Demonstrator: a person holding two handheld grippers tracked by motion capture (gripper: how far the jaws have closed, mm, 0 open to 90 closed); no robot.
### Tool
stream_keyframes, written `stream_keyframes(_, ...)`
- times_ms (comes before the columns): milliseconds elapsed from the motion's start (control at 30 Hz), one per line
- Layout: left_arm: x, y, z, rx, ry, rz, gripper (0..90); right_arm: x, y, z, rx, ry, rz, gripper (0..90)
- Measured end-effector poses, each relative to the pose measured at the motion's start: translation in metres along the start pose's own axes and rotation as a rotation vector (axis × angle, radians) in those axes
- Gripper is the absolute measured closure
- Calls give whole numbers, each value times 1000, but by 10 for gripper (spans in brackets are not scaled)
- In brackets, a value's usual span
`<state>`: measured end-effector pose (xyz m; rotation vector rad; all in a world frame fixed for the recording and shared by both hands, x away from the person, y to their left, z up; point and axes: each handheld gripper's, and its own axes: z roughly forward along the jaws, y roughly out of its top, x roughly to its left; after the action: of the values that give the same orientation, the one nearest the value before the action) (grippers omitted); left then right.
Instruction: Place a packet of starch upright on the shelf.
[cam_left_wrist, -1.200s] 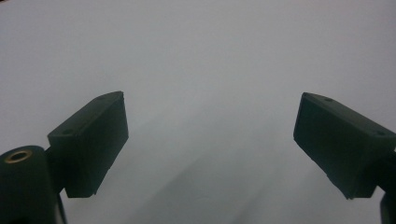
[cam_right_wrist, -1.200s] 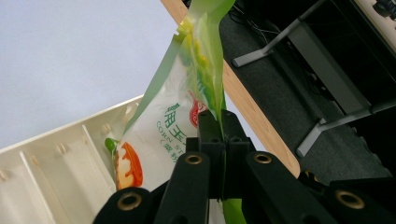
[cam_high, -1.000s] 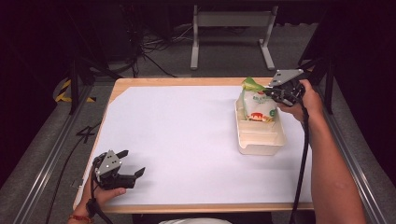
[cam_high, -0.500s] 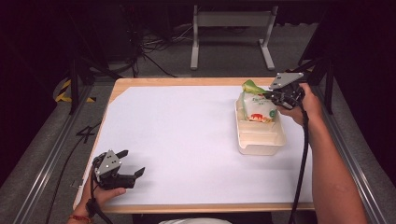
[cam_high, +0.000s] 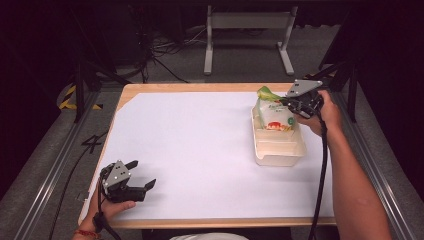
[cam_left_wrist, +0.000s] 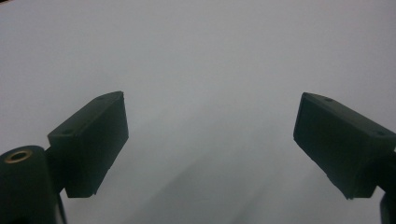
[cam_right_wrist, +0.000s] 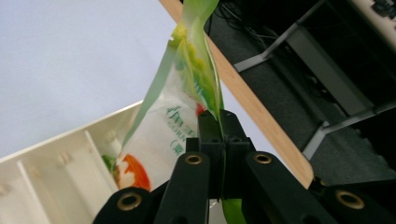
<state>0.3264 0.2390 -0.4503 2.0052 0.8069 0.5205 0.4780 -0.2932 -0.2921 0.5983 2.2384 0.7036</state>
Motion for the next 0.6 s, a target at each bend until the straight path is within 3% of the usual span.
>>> stream_keyframes(267, 0, 0, 1, 0, -5, -3, 110, 8, 7, 2, -46, 12, -12, 891)
stream_keyframes(600, 0, 0, 0, -3, -4, 3, 110, 7, -5, 2, -64, 25, 39, 885)
